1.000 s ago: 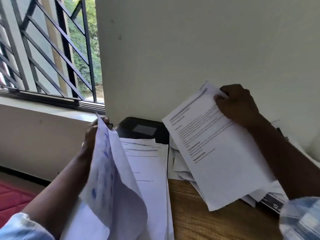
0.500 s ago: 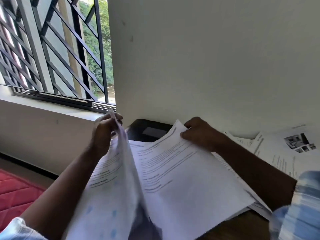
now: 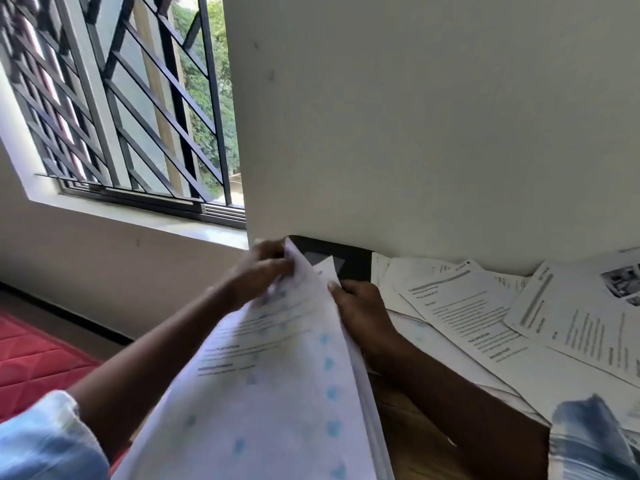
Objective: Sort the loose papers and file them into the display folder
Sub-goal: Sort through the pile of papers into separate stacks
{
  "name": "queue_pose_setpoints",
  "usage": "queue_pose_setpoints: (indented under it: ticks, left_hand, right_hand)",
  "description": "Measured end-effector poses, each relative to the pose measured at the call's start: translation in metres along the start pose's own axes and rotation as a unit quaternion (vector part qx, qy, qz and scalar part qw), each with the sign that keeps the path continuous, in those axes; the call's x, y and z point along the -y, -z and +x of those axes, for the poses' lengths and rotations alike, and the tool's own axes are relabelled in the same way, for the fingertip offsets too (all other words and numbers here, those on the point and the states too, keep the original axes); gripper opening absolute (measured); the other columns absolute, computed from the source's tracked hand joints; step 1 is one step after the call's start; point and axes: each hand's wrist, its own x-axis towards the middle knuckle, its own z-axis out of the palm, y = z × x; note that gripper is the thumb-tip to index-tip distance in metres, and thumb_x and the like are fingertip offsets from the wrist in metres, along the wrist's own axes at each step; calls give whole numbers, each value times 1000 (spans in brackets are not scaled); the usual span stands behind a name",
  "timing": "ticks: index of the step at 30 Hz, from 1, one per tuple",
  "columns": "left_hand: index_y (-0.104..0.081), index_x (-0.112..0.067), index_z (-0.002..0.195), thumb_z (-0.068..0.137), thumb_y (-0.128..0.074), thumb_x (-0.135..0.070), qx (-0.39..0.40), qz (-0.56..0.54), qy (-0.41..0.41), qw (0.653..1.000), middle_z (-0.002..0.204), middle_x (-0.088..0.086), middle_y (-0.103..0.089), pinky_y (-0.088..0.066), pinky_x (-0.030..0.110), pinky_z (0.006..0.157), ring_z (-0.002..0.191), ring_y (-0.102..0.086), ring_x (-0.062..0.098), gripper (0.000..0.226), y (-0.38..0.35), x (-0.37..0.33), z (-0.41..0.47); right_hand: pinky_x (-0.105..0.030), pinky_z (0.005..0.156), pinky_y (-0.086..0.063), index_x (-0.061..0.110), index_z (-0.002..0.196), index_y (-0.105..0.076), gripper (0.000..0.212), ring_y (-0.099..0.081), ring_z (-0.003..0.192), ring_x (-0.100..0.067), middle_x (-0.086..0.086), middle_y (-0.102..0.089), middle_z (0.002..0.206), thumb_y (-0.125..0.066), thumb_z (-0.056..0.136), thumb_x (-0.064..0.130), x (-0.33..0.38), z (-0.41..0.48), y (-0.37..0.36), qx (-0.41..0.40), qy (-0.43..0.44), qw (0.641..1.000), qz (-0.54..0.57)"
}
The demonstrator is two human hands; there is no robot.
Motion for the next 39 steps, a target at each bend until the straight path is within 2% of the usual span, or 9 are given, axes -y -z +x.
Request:
queue_pose_setpoints:
  ticks: [2, 4, 6, 9, 13, 22, 28, 33, 39]
  left_hand:
    - [-66, -16, 80, 78, -56, -12, -11, 13, -41, 999, 81, -8, -61, -45, 25, 70, 74, -58, 1, 11, -20, 9, -10]
    - [-57, -27, 84, 87, -48, -11, -4, 68, -21, 997, 88, -12, -54, -43, 12, 73, 77, -60, -7, 18, -25, 9, -12]
    - [-53, -12, 83, 84, -50, -4, -9, -33, -6, 999, 81, 7, -52, -42, 25, 68, 72, -58, 14, 9, -21, 17, -5]
    - [-55, -11, 85, 72, -52, -2, -85, -208, 19, 974, 68, 11, -46, -33, 35, 58, 62, -43, 24, 16, -14, 31, 0]
    - [-59, -7, 79, 74, -49, -4, -99, -301, 35, 948, 61, 7, -38, -33, 30, 57, 55, -36, 19, 12, -13, 28, 1]
    - [-65, -12, 66, 68, -47, -4, -88, -257, 29, 962, 57, 7, -49, -39, 31, 57, 52, -47, 21, 20, -13, 33, 3]
    - [-63, -12, 64, 64, -46, -2, -90, -233, 27, 968, 62, 10, -51, -33, 35, 60, 52, -47, 22, 20, -14, 39, 4]
    - [-59, -3, 68, 64, -47, -2, -84, -220, 18, 972, 70, 12, -47, -30, 36, 60, 57, -42, 24, 12, -13, 43, 6]
    - [-53, 10, 75, 65, -46, 1, -56, -145, -1, 988, 64, 10, -51, -38, 31, 55, 56, -46, 21, 15, -16, 39, 2]
  right_hand:
    - [-30, 63, -38, 15, 69, -68, 46, -50, 60, -10, 3, -59, 62, -51, 107, 34, 4, -11, -3, 16, 35, 996, 78]
    - [-23, 59, -45, 15, 92, -78, 46, -61, 63, -6, 6, -70, 73, -42, 110, 38, 12, -20, -1, 88, 11, 979, 185]
    - [-20, 60, -51, 15, 110, -77, 47, -71, 72, -8, 3, -78, 90, -38, 110, 40, 11, -22, 4, 138, -18, 965, 222]
    - [-35, 81, -61, 23, 108, -77, 21, -73, 87, -8, 8, -78, 97, -58, 103, 31, -9, -9, 17, 8, 68, 998, 5]
    - [-34, 90, -52, 25, 119, -71, 28, -64, 104, -13, 8, -69, 111, -64, 97, 39, -31, 8, 43, -55, 49, 967, -242]
    - [-32, 78, -50, 30, 102, -71, 34, -58, 89, -10, 14, -62, 87, -65, 88, 60, -56, 7, 41, -63, 88, 968, -226]
    - [-35, 87, -50, 29, 112, -70, 36, -53, 98, -10, 10, -60, 102, -68, 88, 56, -53, 2, 40, -85, 117, 966, -213]
    - [-32, 95, -40, 31, 125, -70, 73, -42, 108, -9, 10, -54, 115, -43, 81, 82, -47, -4, 35, -27, 125, 927, -351]
    - [-41, 113, -35, 33, 131, -61, 69, -46, 126, -11, 12, -57, 136, -42, 80, 76, -44, -8, 30, -5, 123, 942, -313]
